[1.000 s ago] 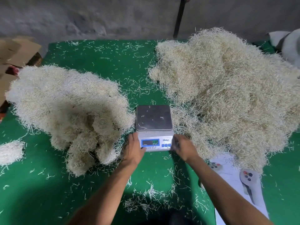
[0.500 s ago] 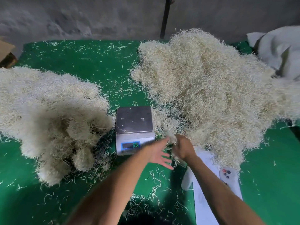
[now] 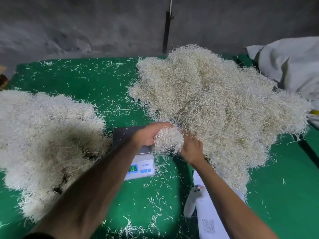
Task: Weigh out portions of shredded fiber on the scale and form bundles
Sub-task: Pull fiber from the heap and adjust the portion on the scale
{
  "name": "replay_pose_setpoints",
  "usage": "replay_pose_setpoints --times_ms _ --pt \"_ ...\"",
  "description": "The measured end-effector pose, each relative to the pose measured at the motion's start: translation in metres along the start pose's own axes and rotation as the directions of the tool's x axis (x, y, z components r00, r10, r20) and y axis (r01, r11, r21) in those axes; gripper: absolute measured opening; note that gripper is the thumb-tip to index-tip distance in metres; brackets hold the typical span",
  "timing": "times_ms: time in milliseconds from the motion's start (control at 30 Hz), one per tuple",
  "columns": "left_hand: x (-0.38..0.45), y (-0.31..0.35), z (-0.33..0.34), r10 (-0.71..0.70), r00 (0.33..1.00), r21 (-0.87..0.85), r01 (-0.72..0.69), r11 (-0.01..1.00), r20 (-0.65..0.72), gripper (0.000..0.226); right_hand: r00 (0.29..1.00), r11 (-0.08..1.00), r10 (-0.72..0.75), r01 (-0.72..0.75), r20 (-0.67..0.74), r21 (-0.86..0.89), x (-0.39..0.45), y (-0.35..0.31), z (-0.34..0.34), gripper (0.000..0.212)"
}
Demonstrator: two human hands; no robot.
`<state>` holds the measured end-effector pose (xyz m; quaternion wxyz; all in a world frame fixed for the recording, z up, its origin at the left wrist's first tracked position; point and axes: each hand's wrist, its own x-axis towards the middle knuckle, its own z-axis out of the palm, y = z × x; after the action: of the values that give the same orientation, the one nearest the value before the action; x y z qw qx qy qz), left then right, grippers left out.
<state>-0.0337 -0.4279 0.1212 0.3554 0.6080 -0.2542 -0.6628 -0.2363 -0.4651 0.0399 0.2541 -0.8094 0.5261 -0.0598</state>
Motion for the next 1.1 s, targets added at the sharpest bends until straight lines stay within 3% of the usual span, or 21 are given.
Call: replay_pose_setpoints --times_ms 33,100,167,233,333,433,500,533,567,633,700,767,867,967,1033,1100 --pt "-0.001 0.003 -0.001 -0.004 1.0 -0.052 0.003 0.999 -0.011 0.086 1.0 1.0 -0.003 0.003 -0.009 -0.001 0.004 -0.002 -0.003 0.045" --pt "-0.004 0.005 -0.003 0.017 1.0 -0.183 -0.021 0.983 -0.025 0.063 1.0 0.995 -0.021 0.022 -0.015 0.093 0.012 -0.008 -0.014 0.036" --pt "-0.009 0.006 -0.006 0.07 0.997 -0.303 -0.054 0.952 0.041 0.046 0.997 0.989 -0.066 0.07 -0.04 0.133 0.019 -0.019 -0.025 0.033" --pt "-0.012 0.007 -0.004 0.096 0.993 -0.277 -0.075 0.958 0.064 0.062 0.994 0.99 -0.106 0.109 -0.04 0.093 0.023 -0.03 -0.034 0.037" --pt "-0.013 0.014 0.009 0.076 0.997 -0.062 -0.078 0.995 -0.034 0.11 0.98 0.979 -0.193 0.196 -0.046 0.063 0.027 -0.035 -0.042 0.056" --pt "-0.013 0.024 0.0 0.101 0.993 -0.16 -0.11 0.981 -0.065 0.108 0.973 0.974 -0.224 0.221 -0.062 -0.054 0.032 -0.027 -0.048 0.038" --pt "-0.019 0.031 -0.015 0.048 0.994 -0.276 -0.072 0.959 -0.094 0.112 0.992 0.99 -0.113 0.108 -0.057 -0.09 0.035 -0.018 -0.053 0.034" --pt "-0.023 0.034 -0.02 0.043 0.993 -0.249 -0.069 0.966 -0.107 0.109 0.998 0.998 -0.042 0.04 -0.038 -0.052 0.035 -0.016 -0.055 0.035" --pt "-0.024 0.037 -0.026 0.054 0.992 -0.141 -0.071 0.988 -0.117 0.103 1.0 1.0 0.016 -0.016 -0.016 0.004 0.037 -0.016 -0.057 0.038" --pt "-0.03 0.044 -0.025 0.051 0.992 0.274 -0.017 0.962 -0.115 0.098 0.998 0.99 0.062 -0.06 -0.01 0.125 0.043 -0.024 -0.065 0.051" --pt "-0.027 0.048 -0.019 0.032 0.988 0.587 0.063 0.807 -0.149 0.132 0.998 0.974 0.048 -0.036 -0.046 0.224 0.053 -0.043 -0.076 0.061" --pt "-0.021 0.051 -0.009 0.061 0.966 0.706 0.138 0.695 -0.249 0.142 0.999 0.971 -0.027 0.037 -0.044 0.234 0.058 -0.065 -0.086 0.064" --pt "-0.009 0.053 -0.005 0.194 0.941 0.736 0.079 0.672 -0.278 0.095 0.992 0.977 -0.116 0.123 -0.05 0.175 0.058 -0.078 -0.087 0.051" --pt "-0.006 0.06 -0.02 0.367 0.837 0.744 0.07 0.664 -0.406 0.024 0.982 0.982 -0.186 0.186 0.007 0.022 0.049 -0.076 -0.082 0.03" --pt "-0.011 0.065 -0.029 0.417 0.742 0.682 0.074 0.728 -0.526 0.017 0.972 0.972 -0.236 0.235 0.012 0.023 0.042 -0.075 -0.078 0.048" --pt "-0.015 0.068 -0.044 0.457 0.653 0.662 0.092 0.743 -0.604 0.007 0.977 0.972 -0.193 0.203 -0.089 0.118 0.041 -0.068 -0.08 0.056"
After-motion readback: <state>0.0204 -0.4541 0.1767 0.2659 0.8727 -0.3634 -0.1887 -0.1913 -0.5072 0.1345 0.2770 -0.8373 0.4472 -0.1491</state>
